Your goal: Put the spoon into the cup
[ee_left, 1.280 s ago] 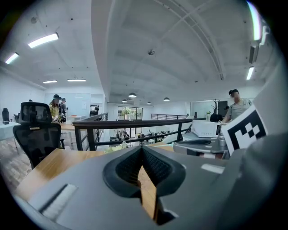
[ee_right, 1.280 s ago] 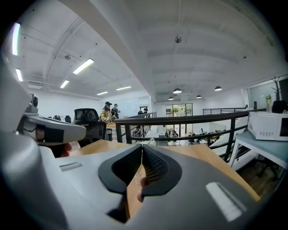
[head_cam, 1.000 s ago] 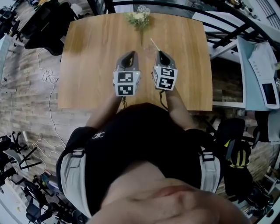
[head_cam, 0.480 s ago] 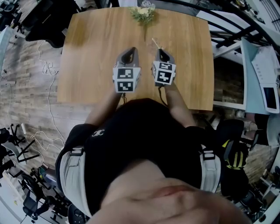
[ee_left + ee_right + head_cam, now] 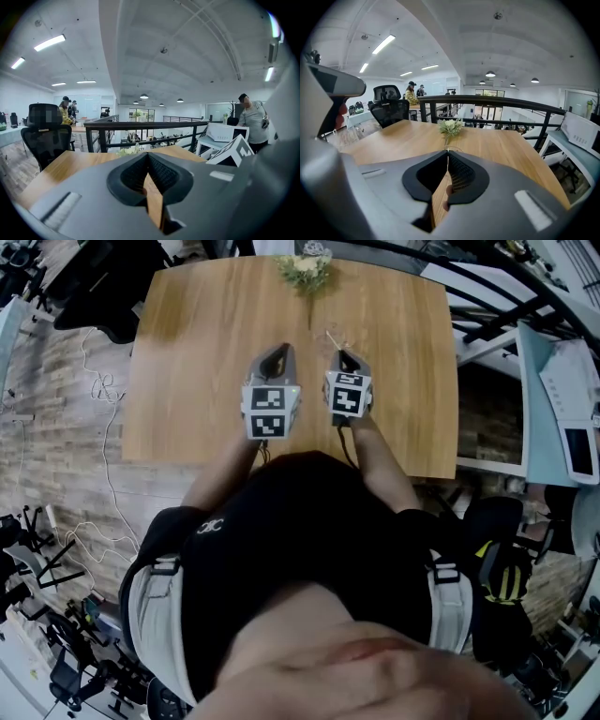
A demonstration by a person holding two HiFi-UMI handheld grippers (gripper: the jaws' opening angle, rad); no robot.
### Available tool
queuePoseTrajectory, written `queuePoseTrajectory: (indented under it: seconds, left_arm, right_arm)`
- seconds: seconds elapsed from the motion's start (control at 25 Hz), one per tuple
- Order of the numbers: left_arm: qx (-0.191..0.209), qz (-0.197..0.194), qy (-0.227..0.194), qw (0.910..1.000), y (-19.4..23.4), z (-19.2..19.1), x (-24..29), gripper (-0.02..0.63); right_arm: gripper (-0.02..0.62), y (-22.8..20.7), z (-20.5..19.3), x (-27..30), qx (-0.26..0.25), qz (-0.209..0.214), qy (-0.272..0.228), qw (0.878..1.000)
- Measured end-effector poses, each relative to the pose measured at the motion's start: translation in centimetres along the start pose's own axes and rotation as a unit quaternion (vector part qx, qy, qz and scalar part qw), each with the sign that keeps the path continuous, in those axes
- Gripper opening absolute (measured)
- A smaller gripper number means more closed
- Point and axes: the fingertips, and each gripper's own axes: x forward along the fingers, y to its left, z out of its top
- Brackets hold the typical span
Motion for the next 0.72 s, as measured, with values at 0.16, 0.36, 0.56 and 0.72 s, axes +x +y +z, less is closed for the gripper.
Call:
queuePoseTrajectory:
  seconds: [0.16,0.36,0.56,0.72]
  left_arm:
    - [0.005,0.001,0.0,1.0,-0.1,0.0,0.3,0.012]
    - [0.011,0.0,0.001,0.9999,-0.2,0.0,0.5,0.012]
    - [0.013,0.003,0.004,0.9999,0.0,-0.1,0.4,0.012]
    - [0.015,0.003,0.006,0.9999,0.0,0.0,0.4,0.012]
  right_arm:
    - [0.006,-0.4,-0.4,1.0,0.002,-0.002,0.009,1.0]
    - [0.006,-0.8,-0.9,2.2,0.009,-0.001,0.019,1.0]
    - [0.006,-1.1,-1.0,3.3,0.001,-0.006,0.025,1.0]
    - [0.006,-1.3,-1.1,4.0,0.003,-0.009,0.033,0.999]
